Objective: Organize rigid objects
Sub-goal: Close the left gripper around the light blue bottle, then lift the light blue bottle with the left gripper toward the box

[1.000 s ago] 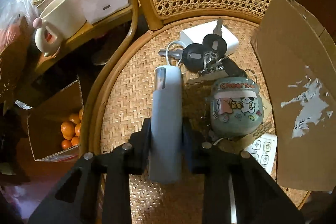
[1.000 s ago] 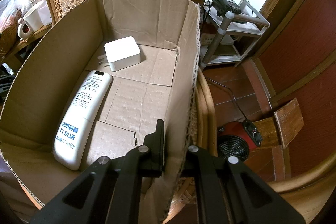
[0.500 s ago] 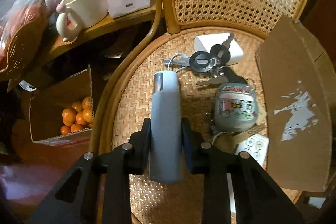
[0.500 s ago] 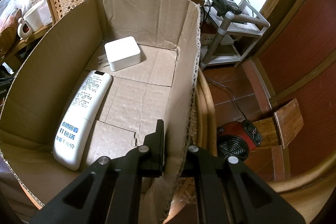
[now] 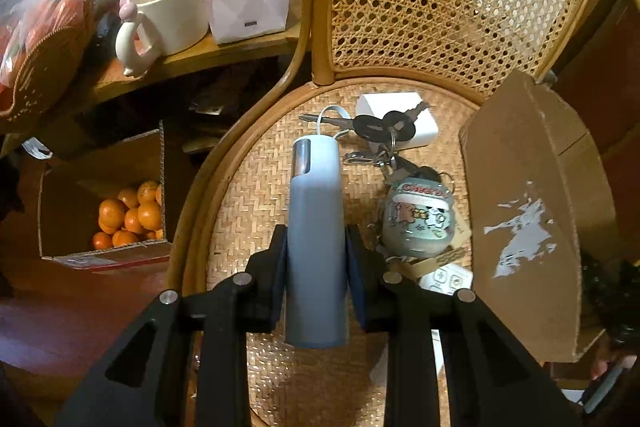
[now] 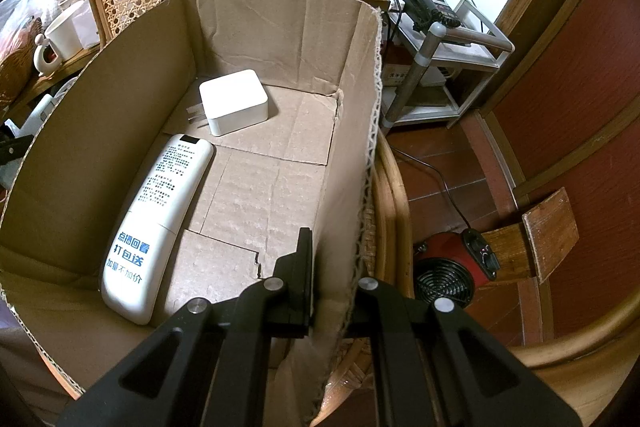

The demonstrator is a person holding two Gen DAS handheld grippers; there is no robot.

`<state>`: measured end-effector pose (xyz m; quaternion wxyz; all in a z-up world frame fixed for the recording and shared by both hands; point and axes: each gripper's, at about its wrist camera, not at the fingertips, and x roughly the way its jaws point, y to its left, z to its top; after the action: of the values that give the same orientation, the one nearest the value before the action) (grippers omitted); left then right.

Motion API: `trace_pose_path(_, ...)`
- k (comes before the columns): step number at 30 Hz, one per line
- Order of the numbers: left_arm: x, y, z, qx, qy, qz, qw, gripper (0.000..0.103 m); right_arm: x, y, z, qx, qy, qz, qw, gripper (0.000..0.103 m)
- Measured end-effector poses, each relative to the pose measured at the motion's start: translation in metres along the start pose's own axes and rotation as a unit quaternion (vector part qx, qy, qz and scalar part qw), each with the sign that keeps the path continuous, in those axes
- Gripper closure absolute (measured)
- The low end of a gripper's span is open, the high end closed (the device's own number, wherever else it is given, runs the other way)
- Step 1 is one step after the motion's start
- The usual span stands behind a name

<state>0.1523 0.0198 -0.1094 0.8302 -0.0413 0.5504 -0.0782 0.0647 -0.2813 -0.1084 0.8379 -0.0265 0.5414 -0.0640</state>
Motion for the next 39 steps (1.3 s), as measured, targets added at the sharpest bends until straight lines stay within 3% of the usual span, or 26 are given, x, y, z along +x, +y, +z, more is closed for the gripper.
trace_pose_path(10,-0.009,0.005,0.002,-0.007,-0.022,0.021,0.9995,0.077,0.0,0.0,0.0,0.0,0.0,0.0,1.0,0.095)
trace_pose_path(14,0.01,0.008,0.0,-0.004,0.013,0.022,0.9997,0.077,0.0,0.0,0.0,0.0,0.0,0.0,1.0,0.095)
trace_pose_path(17,0.022,0.007,0.0,0.01,0.018,0.052,0.9984,0.077,0.0,0.0,0.0,0.0,0.0,0.0,1.0,0.095)
trace_pose_path(23,0.025,0.023,0.003,-0.038,0.019,0.045,0.9981,0.077,0.001,0.001,0.0,0.0,0.001,0.003,1.0,0.095)
trace_pose_path(26,0.016,0.026,0.004,-0.04,0.008,0.044,0.9982,0.077,0.001,0.001,0.001,0.0,0.001,0.003,1.0,0.095)
trace_pose_path(30,-0.002,0.031,0.003,-0.062,-0.011,0.007,0.998,0.077,0.001,0.002,0.001,-0.001,0.001,0.003,1.0,0.095)
trace_pose_path(39,-0.047,0.011,-0.002,-0.028,-0.085,0.003,0.996,0.077,0.001,0.002,0.001,0.0,0.001,0.003,1.0,0.095)
